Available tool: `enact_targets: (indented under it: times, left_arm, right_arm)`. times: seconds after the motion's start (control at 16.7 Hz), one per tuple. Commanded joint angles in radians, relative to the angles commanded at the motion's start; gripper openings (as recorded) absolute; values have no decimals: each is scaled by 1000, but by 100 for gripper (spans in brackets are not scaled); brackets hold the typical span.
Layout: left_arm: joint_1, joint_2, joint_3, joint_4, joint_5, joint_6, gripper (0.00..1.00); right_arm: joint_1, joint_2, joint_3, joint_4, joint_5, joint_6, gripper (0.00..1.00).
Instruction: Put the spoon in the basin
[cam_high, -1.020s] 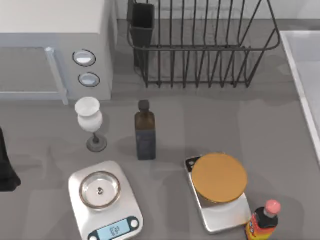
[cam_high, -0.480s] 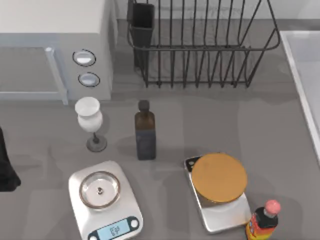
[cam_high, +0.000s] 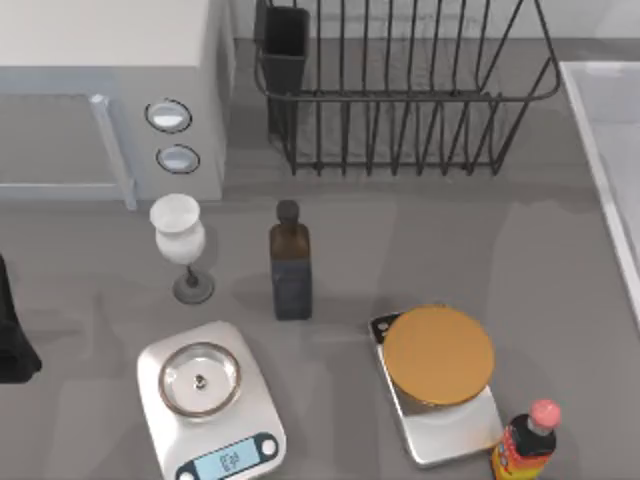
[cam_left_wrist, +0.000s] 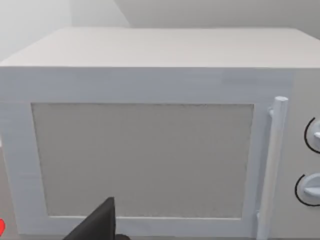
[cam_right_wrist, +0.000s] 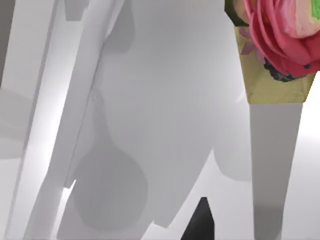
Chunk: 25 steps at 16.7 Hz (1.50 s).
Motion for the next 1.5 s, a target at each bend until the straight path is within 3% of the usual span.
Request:
enact_targets:
  times: [0.36,1.14,1.5]
  left_arm:
    - [0,0,0,0,0,0,100]
    - [0,0,0,0,0,0,100]
    - [0,0,0,0,0,0,100]
  right_arm:
    - [0,-18,-48,41,1,0,0]
    - [0,-18,-48,41,1,0,98]
    - [0,-18,-48,41,1,0,100]
